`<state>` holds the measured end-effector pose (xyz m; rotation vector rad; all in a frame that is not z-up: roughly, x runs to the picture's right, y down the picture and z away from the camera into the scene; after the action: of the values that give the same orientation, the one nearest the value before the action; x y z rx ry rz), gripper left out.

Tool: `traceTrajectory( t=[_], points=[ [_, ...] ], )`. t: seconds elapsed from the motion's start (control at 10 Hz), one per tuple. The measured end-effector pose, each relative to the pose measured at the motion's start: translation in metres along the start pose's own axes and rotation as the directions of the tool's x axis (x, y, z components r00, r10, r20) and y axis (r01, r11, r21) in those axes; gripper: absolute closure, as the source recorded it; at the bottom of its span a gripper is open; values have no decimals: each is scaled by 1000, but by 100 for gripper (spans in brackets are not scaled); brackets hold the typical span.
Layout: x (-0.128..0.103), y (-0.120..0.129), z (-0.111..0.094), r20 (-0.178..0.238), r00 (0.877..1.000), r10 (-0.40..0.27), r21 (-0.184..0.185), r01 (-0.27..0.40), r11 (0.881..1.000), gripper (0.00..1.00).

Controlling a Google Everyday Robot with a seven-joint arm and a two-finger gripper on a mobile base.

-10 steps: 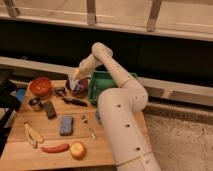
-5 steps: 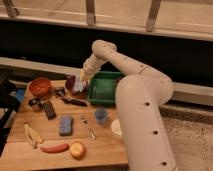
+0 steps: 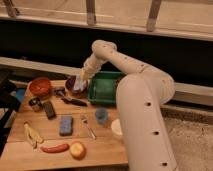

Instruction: Wipe purple bowl with towel

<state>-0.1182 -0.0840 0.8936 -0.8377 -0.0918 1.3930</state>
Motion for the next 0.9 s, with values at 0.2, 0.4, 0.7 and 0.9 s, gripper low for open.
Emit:
traceTrajectory(
  t=[0.2,0.4,0.7,0.9],
  points=[
    [-10,9,11,12,999,-31,17,30,999,100],
    [-7,9,17,23,998,-63,48,62,997,100],
    [9,6,25,80,995,-59,73,53,996,100],
    [11,4,29,123,992,-41,61,33,998,100]
  ],
)
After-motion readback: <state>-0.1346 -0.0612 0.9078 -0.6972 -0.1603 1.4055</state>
